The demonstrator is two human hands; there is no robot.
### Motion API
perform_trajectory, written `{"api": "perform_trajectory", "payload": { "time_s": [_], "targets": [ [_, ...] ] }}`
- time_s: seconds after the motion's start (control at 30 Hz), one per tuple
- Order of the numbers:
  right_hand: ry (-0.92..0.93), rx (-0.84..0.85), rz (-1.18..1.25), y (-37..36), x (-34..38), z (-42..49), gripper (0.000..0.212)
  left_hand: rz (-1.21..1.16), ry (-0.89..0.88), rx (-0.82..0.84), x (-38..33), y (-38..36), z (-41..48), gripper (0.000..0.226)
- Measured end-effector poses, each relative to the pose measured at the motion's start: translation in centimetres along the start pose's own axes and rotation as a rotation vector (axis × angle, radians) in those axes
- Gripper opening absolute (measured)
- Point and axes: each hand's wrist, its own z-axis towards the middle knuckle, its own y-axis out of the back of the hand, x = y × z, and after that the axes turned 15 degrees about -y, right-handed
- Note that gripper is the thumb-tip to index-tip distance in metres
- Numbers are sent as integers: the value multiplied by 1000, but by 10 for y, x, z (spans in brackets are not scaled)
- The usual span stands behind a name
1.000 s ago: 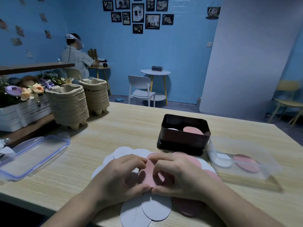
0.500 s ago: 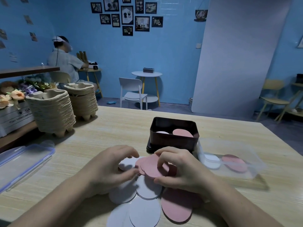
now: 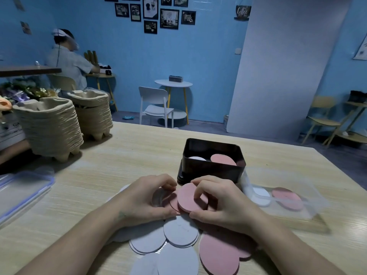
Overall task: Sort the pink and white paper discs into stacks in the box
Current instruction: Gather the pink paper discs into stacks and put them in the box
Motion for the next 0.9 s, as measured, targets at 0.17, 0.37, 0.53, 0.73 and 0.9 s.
{"api": "perform_trajectory", "payload": {
  "time_s": [0.17,0.37,0.53,0.73,0.9],
  "targets": [
    [-10,16,-27,-2,2,-1,32,-6,67,-20,2,12,-11,67],
    [-8,17,-22,-3,3,-1,31,84,29,-33,-3,17,-11,32],
    [-19,22,-12,-2,4,-1,32,200,51,53,0,12,-10,47],
    [-5,21,-15,-2,5,-1,33,159,29,49,-8,0,3,56],
    [-21,20,-5,-1,4,-2,32,70,131,-1,-4,9,-7,56]
  ]
}}
